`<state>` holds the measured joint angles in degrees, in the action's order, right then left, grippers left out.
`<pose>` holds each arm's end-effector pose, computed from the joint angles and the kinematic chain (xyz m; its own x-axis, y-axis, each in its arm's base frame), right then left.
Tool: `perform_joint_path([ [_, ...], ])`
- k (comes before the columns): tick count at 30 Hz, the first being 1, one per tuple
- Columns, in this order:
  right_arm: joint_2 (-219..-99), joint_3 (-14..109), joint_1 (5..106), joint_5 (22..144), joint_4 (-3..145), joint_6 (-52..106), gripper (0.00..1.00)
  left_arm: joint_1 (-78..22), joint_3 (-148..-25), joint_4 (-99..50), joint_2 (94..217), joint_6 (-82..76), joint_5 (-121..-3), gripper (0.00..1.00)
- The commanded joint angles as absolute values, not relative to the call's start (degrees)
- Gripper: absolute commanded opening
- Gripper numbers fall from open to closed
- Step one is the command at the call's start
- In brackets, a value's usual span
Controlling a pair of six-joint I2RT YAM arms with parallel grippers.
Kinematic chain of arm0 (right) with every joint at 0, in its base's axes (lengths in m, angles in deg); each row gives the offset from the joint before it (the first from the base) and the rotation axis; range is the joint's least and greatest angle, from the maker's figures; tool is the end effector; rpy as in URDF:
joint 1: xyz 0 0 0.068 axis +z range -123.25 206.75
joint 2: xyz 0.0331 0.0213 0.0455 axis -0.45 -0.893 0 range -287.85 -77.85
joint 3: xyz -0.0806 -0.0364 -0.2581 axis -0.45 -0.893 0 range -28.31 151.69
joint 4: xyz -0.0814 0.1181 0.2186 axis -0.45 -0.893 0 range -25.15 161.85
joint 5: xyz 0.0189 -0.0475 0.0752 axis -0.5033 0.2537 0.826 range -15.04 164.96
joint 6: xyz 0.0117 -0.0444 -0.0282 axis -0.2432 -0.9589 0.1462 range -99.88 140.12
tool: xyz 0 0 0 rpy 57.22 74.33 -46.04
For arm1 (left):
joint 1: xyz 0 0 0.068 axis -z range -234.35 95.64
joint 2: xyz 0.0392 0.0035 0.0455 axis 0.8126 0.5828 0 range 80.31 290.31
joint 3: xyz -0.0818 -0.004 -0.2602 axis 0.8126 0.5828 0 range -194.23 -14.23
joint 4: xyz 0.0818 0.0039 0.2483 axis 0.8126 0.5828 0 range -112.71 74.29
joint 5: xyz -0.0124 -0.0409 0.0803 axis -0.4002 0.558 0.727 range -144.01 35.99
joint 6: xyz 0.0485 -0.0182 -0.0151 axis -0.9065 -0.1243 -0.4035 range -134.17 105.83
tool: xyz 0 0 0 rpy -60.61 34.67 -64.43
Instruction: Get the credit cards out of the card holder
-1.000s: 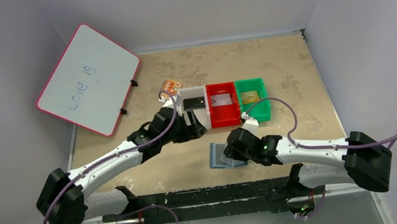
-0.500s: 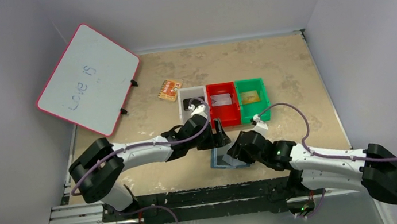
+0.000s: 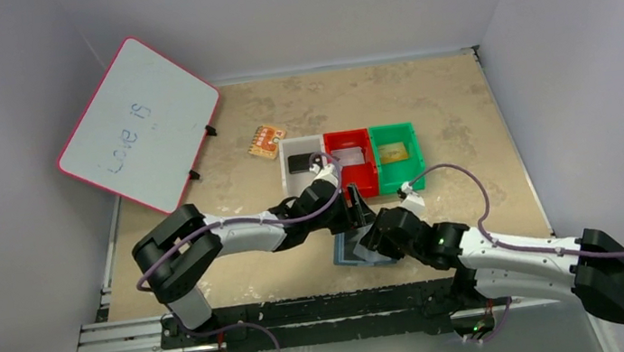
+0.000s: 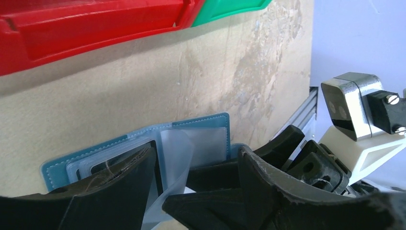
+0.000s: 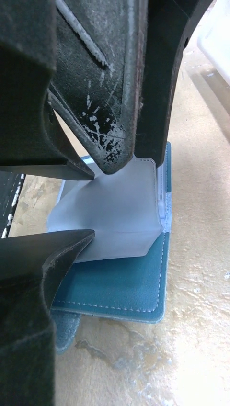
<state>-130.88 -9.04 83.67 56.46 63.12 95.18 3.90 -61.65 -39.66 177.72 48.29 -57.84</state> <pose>0.1064 0.1428 0.1655 -0.7394 0.5436 -0.3972 0.1844 0.7309 0.6571 0.1817 -0.2984 0.1664 -0.9111 -0.2089 -0.3552 0.1515 0.6318 -0.7602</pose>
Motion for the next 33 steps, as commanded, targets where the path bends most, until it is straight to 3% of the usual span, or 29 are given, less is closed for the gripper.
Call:
perform_joint_path([
  [1,-128.7,-8.7,83.3,54.9,60.6,96.4,0.46,4.6,-63.3,-47.6,179.9,52.0,-63.3,0.61],
  [11,-123.7,-7.1,83.4,54.6,55.1,96.5,0.54,5.5,-65.2,-48.4,182.3,53.7,-65.9,0.47],
  [33,-109.3,0.2,83.3,50.2,40.4,96.3,0.56,8.8,-66.8,-44.7,183.3,54.4,-65.3,0.39],
])
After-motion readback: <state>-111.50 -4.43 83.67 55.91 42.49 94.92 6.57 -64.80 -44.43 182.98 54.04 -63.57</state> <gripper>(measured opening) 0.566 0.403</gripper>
